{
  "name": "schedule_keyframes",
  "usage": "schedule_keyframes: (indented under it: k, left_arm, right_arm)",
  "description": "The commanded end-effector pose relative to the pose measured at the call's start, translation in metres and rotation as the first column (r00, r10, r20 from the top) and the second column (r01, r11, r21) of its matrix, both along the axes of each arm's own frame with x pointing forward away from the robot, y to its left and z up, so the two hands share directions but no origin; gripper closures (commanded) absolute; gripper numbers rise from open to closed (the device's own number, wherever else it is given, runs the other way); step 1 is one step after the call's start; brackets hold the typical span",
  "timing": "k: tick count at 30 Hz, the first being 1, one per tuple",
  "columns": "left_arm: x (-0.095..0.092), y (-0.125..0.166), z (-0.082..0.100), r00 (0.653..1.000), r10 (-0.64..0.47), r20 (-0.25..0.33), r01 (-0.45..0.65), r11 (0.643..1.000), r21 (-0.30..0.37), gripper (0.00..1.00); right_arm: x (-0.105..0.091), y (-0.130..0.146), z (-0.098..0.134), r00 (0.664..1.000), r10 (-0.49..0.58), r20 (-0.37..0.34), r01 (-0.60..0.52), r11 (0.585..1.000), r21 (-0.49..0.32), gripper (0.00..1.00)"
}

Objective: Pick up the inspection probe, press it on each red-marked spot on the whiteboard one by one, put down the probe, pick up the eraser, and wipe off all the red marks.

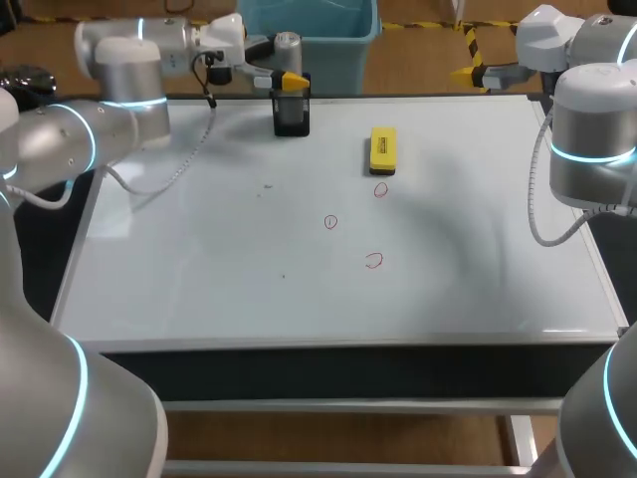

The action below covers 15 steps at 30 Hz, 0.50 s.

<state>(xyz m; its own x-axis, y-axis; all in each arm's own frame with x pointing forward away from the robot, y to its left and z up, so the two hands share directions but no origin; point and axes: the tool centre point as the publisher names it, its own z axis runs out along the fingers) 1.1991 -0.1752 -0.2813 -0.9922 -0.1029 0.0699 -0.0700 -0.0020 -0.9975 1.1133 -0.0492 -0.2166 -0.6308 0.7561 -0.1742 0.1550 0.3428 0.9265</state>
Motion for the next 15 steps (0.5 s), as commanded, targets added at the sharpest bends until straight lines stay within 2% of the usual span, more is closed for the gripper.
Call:
schedule_keyframes:
  k: [1, 15]
  left_arm:
    - [0.005, -0.0014, -0.0068, 1.0, -0.003, -0.001, 0.003, 1.0, -0.014, 0.0]
    - [0.0096, -0.0028, -0.0044, 1.0, -0.011, 0.0, 0.011, 1.0, -0.014, 0.0]
  right_arm:
    - [0.0003, -0.0001, 0.0, 1.0, 0.001, -0.001, -0.001, 1.0, -0.001, 0.0]
    - [0.0003, -0.0001, 0.0, 1.0, 0.001, -0.001, -0.001, 1.0, -0.001, 0.0]
